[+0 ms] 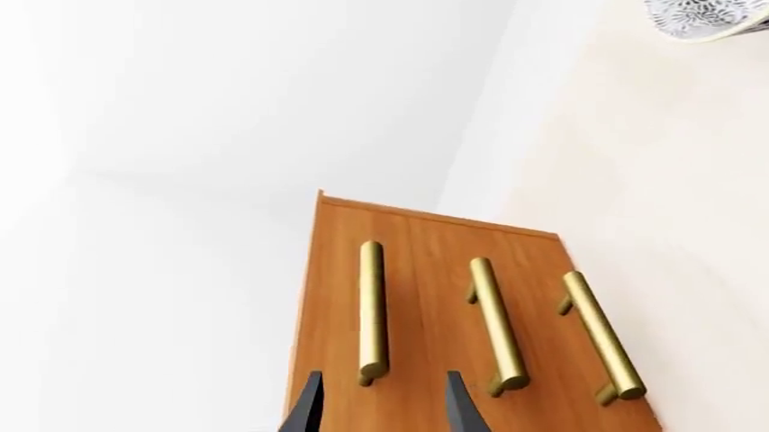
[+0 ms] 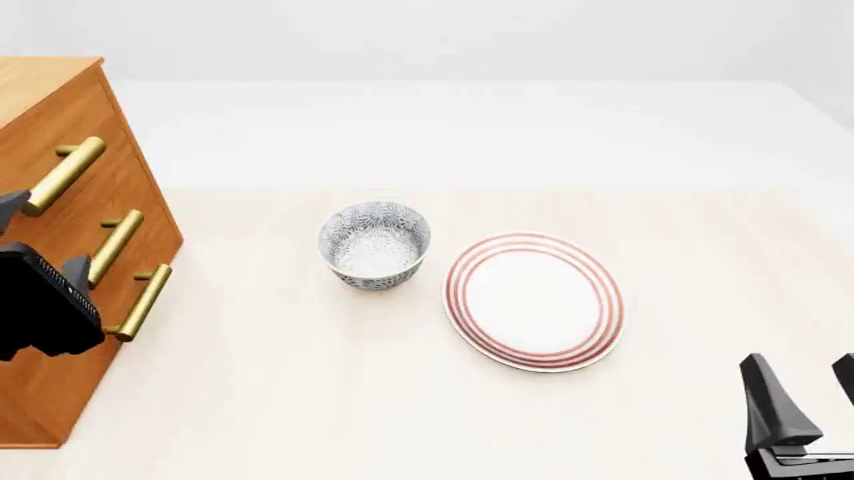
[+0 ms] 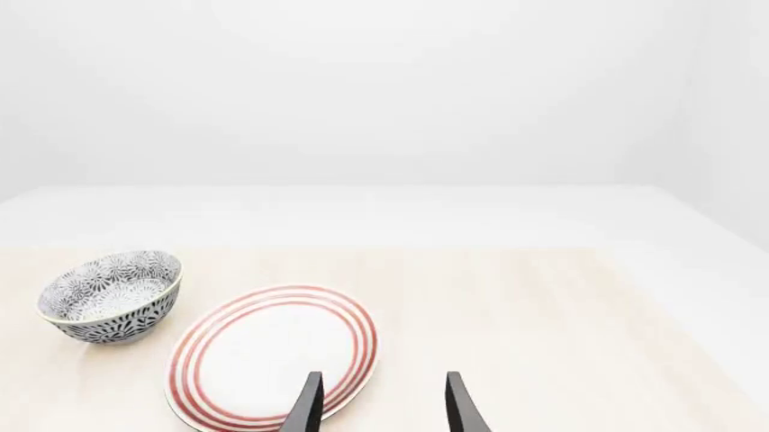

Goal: Open the top drawer of the cabinet.

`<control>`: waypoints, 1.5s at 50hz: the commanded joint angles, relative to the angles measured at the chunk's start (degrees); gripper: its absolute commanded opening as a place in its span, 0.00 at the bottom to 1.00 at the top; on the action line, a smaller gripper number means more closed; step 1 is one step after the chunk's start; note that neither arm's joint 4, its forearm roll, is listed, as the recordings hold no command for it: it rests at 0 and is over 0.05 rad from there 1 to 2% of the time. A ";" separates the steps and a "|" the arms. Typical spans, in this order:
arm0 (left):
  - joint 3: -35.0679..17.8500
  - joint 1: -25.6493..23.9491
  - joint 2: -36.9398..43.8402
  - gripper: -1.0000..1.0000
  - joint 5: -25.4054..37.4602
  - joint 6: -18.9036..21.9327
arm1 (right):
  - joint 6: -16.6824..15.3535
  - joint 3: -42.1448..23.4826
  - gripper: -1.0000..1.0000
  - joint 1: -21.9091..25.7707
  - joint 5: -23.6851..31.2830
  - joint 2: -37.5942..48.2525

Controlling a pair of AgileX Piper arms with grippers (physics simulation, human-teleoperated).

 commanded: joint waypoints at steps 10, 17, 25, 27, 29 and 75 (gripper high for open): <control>-1.99 2.11 7.08 1.00 -5.69 1.76 | -0.01 -0.03 1.00 0.00 -0.01 0.03; -2.97 2.50 8.42 1.00 -6.30 1.63 | -0.01 -0.03 1.00 0.00 -0.01 0.03; -4.19 3.16 10.81 1.00 -7.67 2.21 | 0.00 -0.03 1.00 0.00 0.00 0.04; -4.61 3.25 11.63 1.00 -7.99 2.25 | -0.01 -0.03 1.00 -0.01 -0.01 0.03; -4.81 3.23 12.52 1.00 -8.51 2.35 | -0.03 -0.03 1.00 0.01 -0.01 0.03; -9.07 7.00 21.54 1.00 -12.75 0.96 | -0.01 -0.03 1.00 0.00 -0.01 0.03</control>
